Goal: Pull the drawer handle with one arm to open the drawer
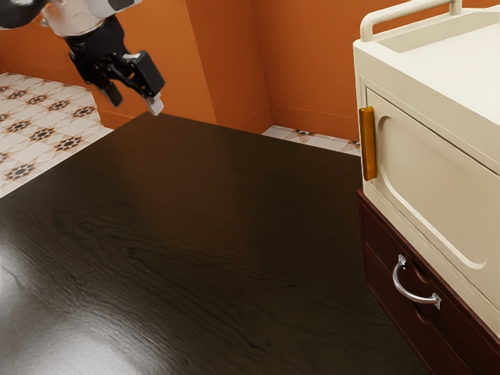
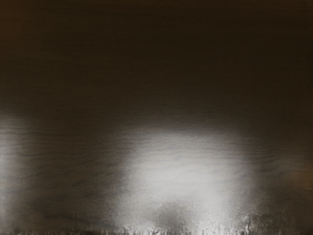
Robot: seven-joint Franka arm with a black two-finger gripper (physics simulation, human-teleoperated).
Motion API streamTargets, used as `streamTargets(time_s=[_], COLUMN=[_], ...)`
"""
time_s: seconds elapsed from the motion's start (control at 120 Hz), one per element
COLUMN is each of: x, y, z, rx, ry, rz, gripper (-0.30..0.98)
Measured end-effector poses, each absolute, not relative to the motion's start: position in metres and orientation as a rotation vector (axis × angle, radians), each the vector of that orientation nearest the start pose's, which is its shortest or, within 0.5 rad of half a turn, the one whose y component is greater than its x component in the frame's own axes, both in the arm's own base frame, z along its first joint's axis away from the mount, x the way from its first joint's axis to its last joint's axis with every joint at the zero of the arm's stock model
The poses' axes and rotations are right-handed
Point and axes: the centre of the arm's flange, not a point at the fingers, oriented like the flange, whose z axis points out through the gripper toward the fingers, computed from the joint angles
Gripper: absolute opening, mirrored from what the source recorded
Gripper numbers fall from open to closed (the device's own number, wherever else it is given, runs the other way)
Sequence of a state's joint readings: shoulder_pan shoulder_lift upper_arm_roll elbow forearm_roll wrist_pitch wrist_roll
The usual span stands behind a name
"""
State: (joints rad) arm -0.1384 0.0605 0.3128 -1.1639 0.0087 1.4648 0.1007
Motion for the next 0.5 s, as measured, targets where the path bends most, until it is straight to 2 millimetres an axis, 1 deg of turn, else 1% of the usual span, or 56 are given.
streamTargets(time_s=[0.042, 0.092, 0.267, 0.308, 0.375, 0.408, 0.45, 0.475, 0.5], x=[0.538, 0.535, 0.522, 0.52, 0.515, 0.508, 0.484, 0.469, 0.456], y=[0.076, 0.069, 0.06, 0.059, 0.056, 0.052, 0.045, 0.042, 0.033], z=[0.767, 0.767, 0.776, 0.775, 0.759, 0.748, 0.728, 0.721, 0.715], rx=[-3.069, -3.078, -3.091, -3.105, -3.159, -3.203, -3.286, -3.322, -3.345], ry=[-0.086, -0.072, -0.063, -0.068, -0.074, -0.074, -0.073, -0.094, -0.107], rz=[-0.342, -0.318, -0.289, -0.265, -0.18, -0.124, -0.039, -0.009, 0.016], gripper=[0.67, 0.66, 0.67, 0.67, 0.66, 0.66, 0.66, 0.66, 0.66])
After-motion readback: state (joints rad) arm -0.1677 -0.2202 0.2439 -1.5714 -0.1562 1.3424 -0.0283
